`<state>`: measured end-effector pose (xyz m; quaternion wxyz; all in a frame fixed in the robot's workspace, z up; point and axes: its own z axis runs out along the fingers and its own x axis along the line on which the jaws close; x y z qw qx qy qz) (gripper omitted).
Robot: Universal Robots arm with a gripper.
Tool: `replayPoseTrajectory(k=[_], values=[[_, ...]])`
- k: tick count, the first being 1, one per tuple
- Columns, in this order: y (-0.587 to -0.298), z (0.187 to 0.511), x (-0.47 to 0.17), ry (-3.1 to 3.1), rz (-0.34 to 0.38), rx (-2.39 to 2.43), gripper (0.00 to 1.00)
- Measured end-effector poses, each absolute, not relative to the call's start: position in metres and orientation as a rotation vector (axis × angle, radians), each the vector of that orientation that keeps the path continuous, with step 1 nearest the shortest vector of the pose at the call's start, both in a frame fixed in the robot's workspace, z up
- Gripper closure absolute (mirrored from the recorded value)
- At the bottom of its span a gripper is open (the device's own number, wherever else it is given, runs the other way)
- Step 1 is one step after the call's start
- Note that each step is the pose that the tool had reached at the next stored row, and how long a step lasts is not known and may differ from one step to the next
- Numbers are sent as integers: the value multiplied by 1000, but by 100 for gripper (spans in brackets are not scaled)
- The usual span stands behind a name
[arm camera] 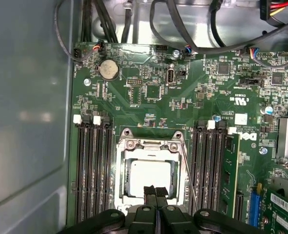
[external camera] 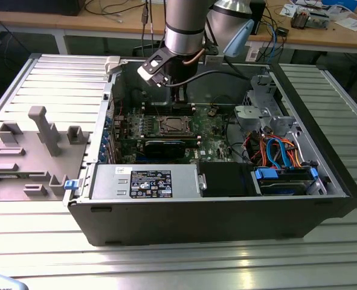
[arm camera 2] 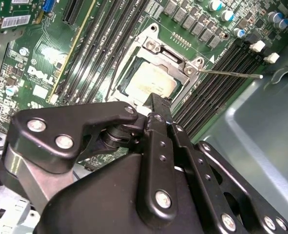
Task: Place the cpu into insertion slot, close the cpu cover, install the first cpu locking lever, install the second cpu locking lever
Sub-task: 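Install the first cpu locking lever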
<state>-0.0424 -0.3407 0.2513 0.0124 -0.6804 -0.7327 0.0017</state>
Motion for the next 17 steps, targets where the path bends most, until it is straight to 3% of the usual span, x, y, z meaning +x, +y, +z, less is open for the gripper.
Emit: replayPoseTrajectory(k=[17], values=[[-341, 251, -42, -2405, 7, -1982, 89]])
